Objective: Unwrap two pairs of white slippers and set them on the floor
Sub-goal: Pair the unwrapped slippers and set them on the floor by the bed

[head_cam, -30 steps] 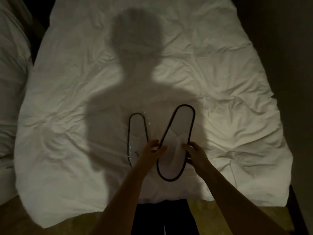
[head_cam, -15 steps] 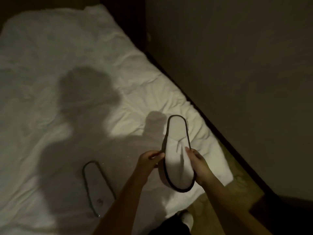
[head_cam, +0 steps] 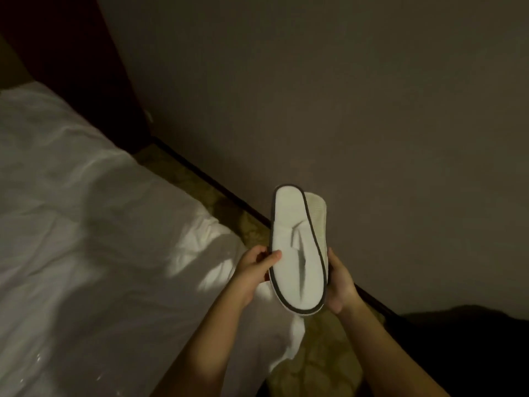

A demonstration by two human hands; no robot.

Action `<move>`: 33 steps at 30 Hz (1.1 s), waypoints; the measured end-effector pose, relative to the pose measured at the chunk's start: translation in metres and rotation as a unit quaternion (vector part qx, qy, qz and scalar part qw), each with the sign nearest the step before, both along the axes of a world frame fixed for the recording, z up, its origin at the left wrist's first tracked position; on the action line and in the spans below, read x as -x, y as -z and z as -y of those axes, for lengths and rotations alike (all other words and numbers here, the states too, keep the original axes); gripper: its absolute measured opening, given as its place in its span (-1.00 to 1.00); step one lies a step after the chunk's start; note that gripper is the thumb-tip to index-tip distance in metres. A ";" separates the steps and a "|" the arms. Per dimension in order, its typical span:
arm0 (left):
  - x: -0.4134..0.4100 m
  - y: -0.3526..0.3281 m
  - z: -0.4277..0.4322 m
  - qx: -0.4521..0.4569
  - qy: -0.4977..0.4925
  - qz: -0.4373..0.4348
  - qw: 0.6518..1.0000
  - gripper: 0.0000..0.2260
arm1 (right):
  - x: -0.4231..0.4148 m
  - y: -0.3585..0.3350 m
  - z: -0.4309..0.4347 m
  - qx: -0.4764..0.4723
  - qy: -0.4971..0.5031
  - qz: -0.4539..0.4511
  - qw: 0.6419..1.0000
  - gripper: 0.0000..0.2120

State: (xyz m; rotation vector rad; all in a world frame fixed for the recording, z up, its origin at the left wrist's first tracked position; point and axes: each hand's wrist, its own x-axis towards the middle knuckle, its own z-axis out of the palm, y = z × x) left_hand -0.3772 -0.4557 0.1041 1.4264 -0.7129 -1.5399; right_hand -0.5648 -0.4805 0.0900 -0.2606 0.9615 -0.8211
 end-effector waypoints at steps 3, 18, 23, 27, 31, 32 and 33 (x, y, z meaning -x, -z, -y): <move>0.014 -0.001 0.030 -0.002 0.015 0.000 1.000 -0.86 | 0.014 -0.003 0.020 0.006 0.001 0.081 0.997 -0.33; 0.029 0.041 0.222 0.005 0.027 0.071 0.997 -0.86 | 0.043 0.010 0.225 -0.033 -0.072 0.020 0.997 -0.39; -0.001 0.045 0.256 0.000 -0.050 0.091 0.995 -0.89 | 0.018 0.007 0.275 0.026 -0.145 -0.151 0.978 -0.67; -0.027 0.051 0.260 -0.015 -0.123 0.117 0.985 -0.83 | 0.009 0.011 0.309 0.139 -0.188 -0.220 0.947 -0.59; -0.037 0.060 0.253 -0.049 -0.202 0.138 0.968 -0.84 | 0.002 0.022 0.344 0.224 -0.188 -0.314 0.903 -0.72; -0.037 0.062 0.252 -0.059 -0.216 0.141 0.964 -0.84 | -0.003 0.026 0.353 0.231 -0.201 -0.313 0.899 -0.77; -0.035 0.063 0.252 -0.068 -0.230 0.137 0.961 -0.85 | -0.006 0.029 0.361 0.239 -0.213 -0.313 0.894 -0.76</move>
